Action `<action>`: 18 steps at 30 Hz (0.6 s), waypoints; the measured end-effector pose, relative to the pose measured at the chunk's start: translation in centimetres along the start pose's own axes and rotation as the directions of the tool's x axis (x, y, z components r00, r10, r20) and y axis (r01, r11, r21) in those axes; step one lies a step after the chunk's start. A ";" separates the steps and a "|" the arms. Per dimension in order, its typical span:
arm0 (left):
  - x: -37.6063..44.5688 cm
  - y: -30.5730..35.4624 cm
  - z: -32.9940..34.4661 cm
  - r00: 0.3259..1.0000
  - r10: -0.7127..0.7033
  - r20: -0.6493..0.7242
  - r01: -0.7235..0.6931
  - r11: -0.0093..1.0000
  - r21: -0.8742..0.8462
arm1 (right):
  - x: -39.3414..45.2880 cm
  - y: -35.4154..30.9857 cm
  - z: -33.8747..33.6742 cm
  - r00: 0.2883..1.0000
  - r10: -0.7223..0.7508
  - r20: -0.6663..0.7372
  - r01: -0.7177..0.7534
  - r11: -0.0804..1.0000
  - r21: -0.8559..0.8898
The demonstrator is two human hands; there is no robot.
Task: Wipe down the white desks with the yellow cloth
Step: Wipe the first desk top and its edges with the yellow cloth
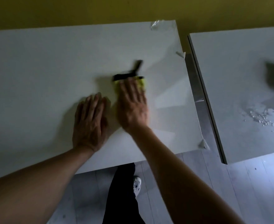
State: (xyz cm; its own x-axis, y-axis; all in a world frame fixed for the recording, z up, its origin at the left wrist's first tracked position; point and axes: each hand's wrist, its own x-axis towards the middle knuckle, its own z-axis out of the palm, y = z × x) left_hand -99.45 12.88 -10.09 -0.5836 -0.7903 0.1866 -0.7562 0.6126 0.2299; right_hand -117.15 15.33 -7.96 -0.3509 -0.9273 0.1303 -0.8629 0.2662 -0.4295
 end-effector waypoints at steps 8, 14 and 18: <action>0.1 -0.1 -0.4 0.997 -0.019 0.081 0.022 0.999 -0.041 | 3.9 8.9 -2.7 0.993 -0.074 -0.092 0.069 0.996 -0.053; 0.2 0.1 -0.2 0.994 -0.047 0.098 0.050 0.998 -0.029 | 6.5 12.3 -5.5 0.901 0.415 -0.129 -0.429 0.896 -0.116; 0.2 0.2 -0.4 0.992 -0.051 0.120 0.051 0.999 -0.003 | 6.4 4.2 -0.6 0.996 0.076 -0.052 -0.081 0.992 -0.098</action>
State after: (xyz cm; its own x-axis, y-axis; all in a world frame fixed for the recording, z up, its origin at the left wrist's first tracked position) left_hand -99.59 12.82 -9.66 -0.5756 -0.8156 0.0591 -0.7844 0.5712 0.2419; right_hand -123.23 10.68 -8.37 -0.4340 -0.8894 0.1435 -0.8630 0.3648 -0.3494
